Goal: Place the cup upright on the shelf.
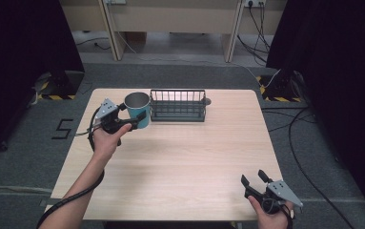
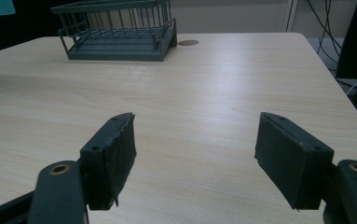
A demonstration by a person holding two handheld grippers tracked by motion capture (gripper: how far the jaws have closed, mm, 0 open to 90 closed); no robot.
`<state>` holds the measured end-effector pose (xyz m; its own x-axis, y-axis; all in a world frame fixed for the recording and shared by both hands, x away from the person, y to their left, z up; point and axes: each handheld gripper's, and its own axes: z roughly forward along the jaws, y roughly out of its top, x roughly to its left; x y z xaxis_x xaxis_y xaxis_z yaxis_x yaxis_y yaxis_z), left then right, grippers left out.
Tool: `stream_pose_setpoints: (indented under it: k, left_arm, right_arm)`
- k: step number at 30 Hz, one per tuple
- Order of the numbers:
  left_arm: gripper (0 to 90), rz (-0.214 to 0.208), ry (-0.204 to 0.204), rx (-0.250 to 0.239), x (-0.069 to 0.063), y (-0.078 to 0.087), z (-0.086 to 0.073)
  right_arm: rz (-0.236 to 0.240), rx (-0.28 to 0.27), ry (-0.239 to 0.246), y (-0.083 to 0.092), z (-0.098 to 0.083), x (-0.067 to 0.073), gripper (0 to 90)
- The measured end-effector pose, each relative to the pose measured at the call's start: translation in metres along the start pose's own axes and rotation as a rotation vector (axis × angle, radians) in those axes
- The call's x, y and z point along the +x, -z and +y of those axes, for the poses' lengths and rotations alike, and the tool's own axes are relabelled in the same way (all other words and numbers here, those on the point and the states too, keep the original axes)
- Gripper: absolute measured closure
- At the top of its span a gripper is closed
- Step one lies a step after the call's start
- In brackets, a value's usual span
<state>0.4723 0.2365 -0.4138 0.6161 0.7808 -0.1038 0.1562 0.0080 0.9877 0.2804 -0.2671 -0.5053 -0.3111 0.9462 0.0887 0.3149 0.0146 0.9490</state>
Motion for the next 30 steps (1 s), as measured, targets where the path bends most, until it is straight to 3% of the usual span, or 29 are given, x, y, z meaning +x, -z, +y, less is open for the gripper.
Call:
stream_pose_setpoints:
  k: [30]
  left_arm:
    - [14.8, -0.029, -0.001, -0.001, -0.007, -0.031, 0.013]
  right_arm:
    - [-0.005, 0.005, 0.001, 0.001, -0.001, -0.003, 29.3]
